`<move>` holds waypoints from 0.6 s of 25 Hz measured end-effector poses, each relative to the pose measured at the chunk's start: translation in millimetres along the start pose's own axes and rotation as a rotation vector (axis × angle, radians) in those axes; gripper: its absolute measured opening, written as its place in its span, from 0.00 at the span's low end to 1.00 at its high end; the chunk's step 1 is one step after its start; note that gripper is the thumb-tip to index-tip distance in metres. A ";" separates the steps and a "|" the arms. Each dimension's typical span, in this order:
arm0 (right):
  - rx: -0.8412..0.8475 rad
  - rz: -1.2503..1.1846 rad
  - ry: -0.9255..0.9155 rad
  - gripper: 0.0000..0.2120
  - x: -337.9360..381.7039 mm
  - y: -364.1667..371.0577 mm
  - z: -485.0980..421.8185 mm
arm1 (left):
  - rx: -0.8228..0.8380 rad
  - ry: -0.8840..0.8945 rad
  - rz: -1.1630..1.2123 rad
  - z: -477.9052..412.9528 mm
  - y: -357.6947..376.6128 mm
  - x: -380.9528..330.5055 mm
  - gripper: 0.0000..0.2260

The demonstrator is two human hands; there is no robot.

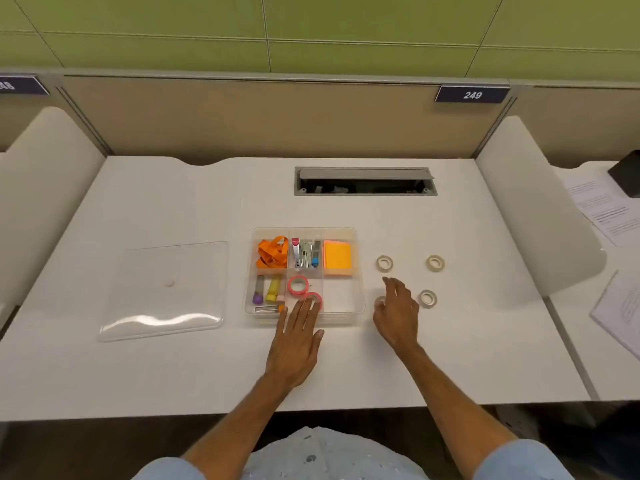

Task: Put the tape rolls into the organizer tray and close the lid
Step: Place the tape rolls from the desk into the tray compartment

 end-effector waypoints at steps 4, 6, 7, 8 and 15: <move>0.104 -0.005 0.072 0.30 -6.4 9.0 7.1 | 0.045 0.000 -0.065 4.9 3.1 4.5 0.28; 0.123 0.025 0.075 0.28 -6.4 17.3 9.9 | 0.068 0.009 -0.098 5.1 2.2 4.7 0.28; 0.122 0.042 0.066 0.26 -7.1 19.4 9.7 | 0.078 0.014 -0.114 4.9 1.6 5.2 0.28; 0.119 0.037 0.064 0.24 -7.6 19.5 8.6 | 0.078 0.019 -0.116 4.1 2.7 7.3 0.28; 0.005 -0.140 0.130 0.20 -7.1 8.3 3.6 | 0.089 0.025 -0.086 4.6 3.0 7.7 0.28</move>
Point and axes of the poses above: each hand's wrist, its own z-axis away from the middle knuckle, its own y-axis out of the palm, x = y × z, the point moved 1 cm from there along -z, towards the middle knuckle, and after that the axes turned 2 degrees about x, right-handed, at the moved point
